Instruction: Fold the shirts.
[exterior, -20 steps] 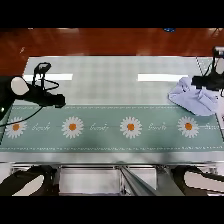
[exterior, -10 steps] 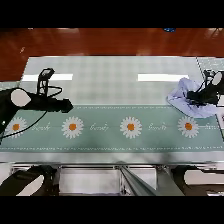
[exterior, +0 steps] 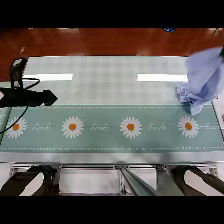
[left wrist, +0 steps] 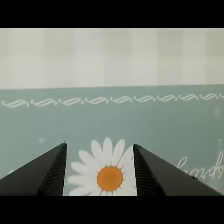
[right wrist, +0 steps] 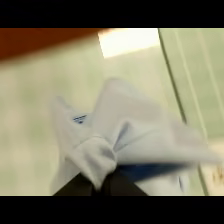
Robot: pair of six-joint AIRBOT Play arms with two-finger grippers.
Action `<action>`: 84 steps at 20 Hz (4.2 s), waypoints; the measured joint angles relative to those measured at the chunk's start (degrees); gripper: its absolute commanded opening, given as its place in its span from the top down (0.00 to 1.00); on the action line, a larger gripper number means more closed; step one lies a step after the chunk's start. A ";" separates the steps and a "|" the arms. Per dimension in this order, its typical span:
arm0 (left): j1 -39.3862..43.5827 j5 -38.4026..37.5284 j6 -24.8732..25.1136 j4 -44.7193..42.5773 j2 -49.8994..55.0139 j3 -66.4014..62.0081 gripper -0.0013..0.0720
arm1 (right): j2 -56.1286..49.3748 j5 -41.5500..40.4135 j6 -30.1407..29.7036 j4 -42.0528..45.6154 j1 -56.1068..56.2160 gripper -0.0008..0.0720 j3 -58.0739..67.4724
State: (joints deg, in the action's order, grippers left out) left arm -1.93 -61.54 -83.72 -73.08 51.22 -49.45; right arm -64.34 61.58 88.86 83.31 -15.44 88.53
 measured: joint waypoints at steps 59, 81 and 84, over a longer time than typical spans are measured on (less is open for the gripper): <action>-6.58 -7.15 36.26 42.93 20.59 21.05 0.96 | 13.57 -2.29 -6.67 -28.06 -3.80 0.43 -59.19; -6.40 -5.11 35.19 43.58 20.79 17.86 0.96 | -5.57 -4.57 -15.06 -41.33 2.84 0.96 -53.77; -7.15 -8.11 34.16 44.48 19.45 11.61 0.96 | -4.17 -0.42 -15.80 -41.51 3.52 0.96 -44.35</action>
State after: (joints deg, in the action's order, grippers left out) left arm -9.08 -69.65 -49.56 -28.60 70.67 -37.85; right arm -68.51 61.17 73.06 41.80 -11.92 44.18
